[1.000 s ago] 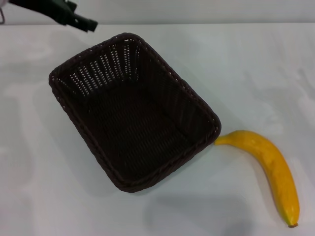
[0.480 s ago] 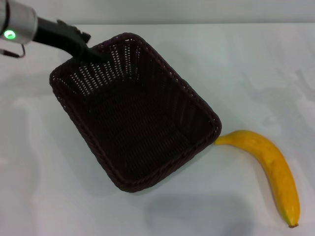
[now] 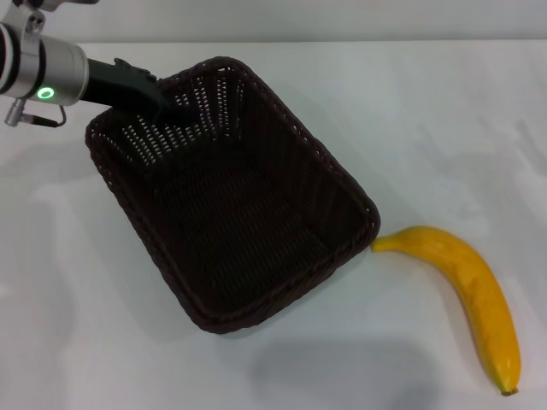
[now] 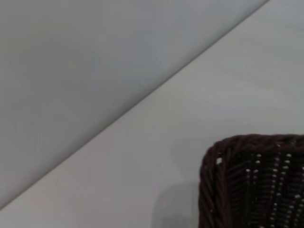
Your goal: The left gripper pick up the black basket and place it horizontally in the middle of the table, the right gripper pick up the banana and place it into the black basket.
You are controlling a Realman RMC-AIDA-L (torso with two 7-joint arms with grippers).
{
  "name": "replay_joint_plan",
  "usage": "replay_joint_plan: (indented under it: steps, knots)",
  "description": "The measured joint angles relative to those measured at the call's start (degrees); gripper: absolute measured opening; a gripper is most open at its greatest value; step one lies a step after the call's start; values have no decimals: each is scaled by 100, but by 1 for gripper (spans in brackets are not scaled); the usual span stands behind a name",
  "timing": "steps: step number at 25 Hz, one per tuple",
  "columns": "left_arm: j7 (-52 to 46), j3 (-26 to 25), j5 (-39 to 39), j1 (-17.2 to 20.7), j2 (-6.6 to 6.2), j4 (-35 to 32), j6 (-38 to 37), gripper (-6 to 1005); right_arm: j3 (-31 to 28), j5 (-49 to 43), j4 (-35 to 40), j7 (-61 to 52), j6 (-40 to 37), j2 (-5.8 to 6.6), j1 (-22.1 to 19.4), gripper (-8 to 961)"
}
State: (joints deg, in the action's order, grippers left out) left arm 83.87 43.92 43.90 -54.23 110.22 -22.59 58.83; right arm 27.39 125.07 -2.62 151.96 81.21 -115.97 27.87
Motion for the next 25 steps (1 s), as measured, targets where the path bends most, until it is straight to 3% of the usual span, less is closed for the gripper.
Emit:
replay_joint_plan:
  steps: [7, 18, 25]
  knots:
    - [14, 3, 110, 30, -23, 0, 88, 514, -40, 1, 27, 0, 1, 4, -15, 870]
    - [-470, -7, 161, 78, -312, -25, 576, 279, -59, 54, 100, 0, 0, 15, -16, 870]
    - [-1153, -9, 874, 310, -397, -432, 1154, 235, -58, 37, 113, 0, 0, 12, 31, 870]
